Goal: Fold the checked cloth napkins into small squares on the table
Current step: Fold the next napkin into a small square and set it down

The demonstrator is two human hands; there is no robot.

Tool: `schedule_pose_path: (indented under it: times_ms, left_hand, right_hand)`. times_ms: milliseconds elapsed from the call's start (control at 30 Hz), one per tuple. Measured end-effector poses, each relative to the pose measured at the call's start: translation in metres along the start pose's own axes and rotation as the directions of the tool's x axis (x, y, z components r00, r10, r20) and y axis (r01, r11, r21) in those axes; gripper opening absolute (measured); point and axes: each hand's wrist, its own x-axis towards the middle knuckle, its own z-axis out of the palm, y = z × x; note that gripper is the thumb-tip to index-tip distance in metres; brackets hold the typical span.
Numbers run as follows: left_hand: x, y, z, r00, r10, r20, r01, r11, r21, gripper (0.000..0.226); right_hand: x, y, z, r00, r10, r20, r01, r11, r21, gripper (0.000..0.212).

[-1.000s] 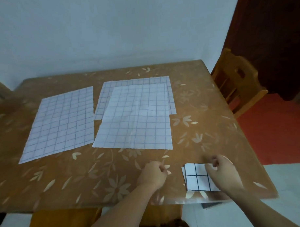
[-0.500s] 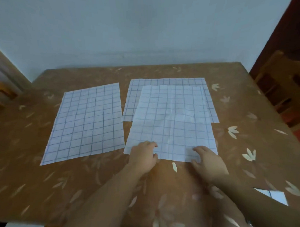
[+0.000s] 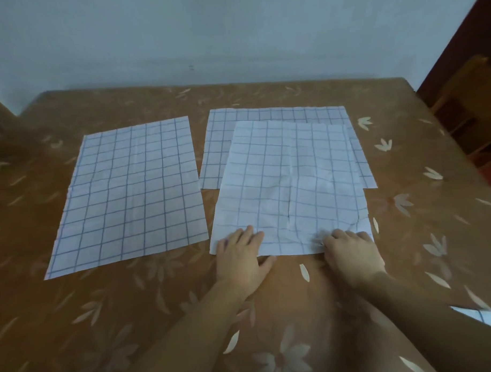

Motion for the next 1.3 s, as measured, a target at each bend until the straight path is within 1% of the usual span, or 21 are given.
schedule_pose_path:
  times_ms: [67,167,267,333,433,500,600,667,700,800,833,867,933,967,1033,1100,1167,1200,1233,1267,1300]
  left_hand:
    - [-0.002,0.003,-0.003,1.0,0.013,-0.002,-0.013,1.0,0.0,0.064]
    - [-0.007,0.009,-0.009,0.995,0.097,-0.01,-0.097,0.995,-0.037,0.07]
    - [-0.014,0.014,-0.021,0.987,0.158,-0.018,-0.159,0.982,-0.105,0.083]
    - [-0.021,0.018,-0.032,0.979,0.204,0.014,-0.201,0.974,-0.106,0.093]
    - [-0.046,0.028,-0.051,0.953,0.279,0.121,-0.271,0.959,-0.08,0.108]
    - [-0.068,0.039,-0.061,0.947,0.296,0.122,-0.291,0.955,-0.052,0.1]
    - [-0.102,0.052,-0.079,0.968,0.249,-0.029,-0.249,0.969,-0.002,0.066]
    - [-0.124,0.054,-0.093,0.975,0.207,-0.085,-0.208,0.978,0.004,0.056]
    - [-0.135,0.055,-0.1,0.977,0.208,-0.055,-0.208,0.978,-0.003,0.062]
    - [-0.163,0.066,-0.113,0.971,0.217,0.103,-0.217,0.976,-0.017,0.105]
    - [-0.169,0.073,-0.114,0.965,0.229,0.127,-0.228,0.973,-0.022,0.108]
    - [-0.174,0.08,-0.113,0.961,0.245,0.128,-0.244,0.969,-0.023,0.105]
    - [-0.18,0.088,-0.112,0.965,0.251,0.075,-0.252,0.968,-0.005,0.087]
    - [-0.181,0.086,-0.113,0.972,0.23,0.037,-0.231,0.973,0.008,0.077]
    - [-0.179,0.074,-0.118,0.984,0.175,0.006,-0.175,0.984,0.038,0.068]
    - [-0.177,0.059,-0.126,0.981,0.168,0.096,-0.176,0.982,0.075,0.063]
    - [-0.175,0.048,-0.13,0.97,0.194,0.148,-0.211,0.972,0.104,0.054]
    - [-0.174,0.045,-0.129,0.963,0.218,0.155,-0.237,0.965,0.113,0.05]
    - [-0.174,0.042,-0.129,0.956,0.244,0.161,-0.264,0.957,0.118,0.048]
    - [-0.174,0.039,-0.129,0.947,0.269,0.175,-0.292,0.948,0.124,0.047]
    - [-0.177,0.035,-0.128,0.933,0.299,0.199,-0.328,0.935,0.134,0.046]
  right_hand:
    - [-0.006,-0.003,-0.002,1.0,0.007,-0.014,-0.007,0.998,0.058,0.017]
    - [-0.032,-0.006,-0.005,0.989,-0.031,-0.145,0.073,0.952,0.296,0.005]
    - [-0.061,-0.002,-0.013,0.98,-0.068,-0.189,0.142,0.9,0.412,0.012]
    - [-0.077,0.004,-0.021,0.984,-0.006,-0.18,0.097,0.862,0.497,0.011]
    - [-0.101,0.011,-0.035,0.985,0.062,-0.163,0.05,0.796,0.603,0.012]
    - [-0.119,0.011,-0.044,0.985,0.059,-0.163,0.061,0.762,0.644,0.014]
    - [-0.153,0.009,-0.054,0.987,0.032,-0.16,0.088,0.725,0.683,0.015]
    - [-0.175,0.005,-0.059,0.989,0.022,-0.148,0.089,0.706,0.703,0.016]
    - [-0.186,0.002,-0.06,0.99,0.026,-0.14,0.083,0.693,0.716,0.017]
    - [-0.212,-0.005,-0.065,0.994,0.05,-0.092,0.038,0.654,0.756,0.019]
    - [-0.217,-0.008,-0.069,0.996,0.057,-0.074,0.022,0.63,0.776,0.019]
    - [-0.221,-0.011,-0.073,0.996,0.071,-0.052,-0.001,0.596,0.803,0.02]
    - [-0.227,-0.016,-0.083,0.995,0.101,-0.019,-0.037,0.528,0.849,0.021]
    - [-0.229,-0.018,-0.087,0.994,0.105,-0.014,-0.042,0.518,0.854,0.022]
    - [-0.237,-0.02,-0.091,0.996,0.089,-0.03,-0.028,0.579,0.815,0.02]
    - [-0.245,-0.026,-0.09,0.998,0.067,-0.017,-0.034,0.688,0.725,0.018]
    - [-0.25,-0.039,-0.088,0.998,0.046,0.052,-0.069,0.738,0.671,0.049]
    - [-0.252,-0.048,-0.084,0.997,0.024,0.067,-0.059,0.796,0.603,0.064]
    - [-0.253,-0.055,-0.08,0.998,-0.004,0.062,-0.028,0.865,0.501,0.071]
    - [-0.253,-0.061,-0.075,0.999,-0.018,0.048,-0.003,0.917,0.399,0.067]
    - [-0.254,-0.065,-0.071,0.999,-0.013,0.034,0.002,0.948,0.317,0.055]
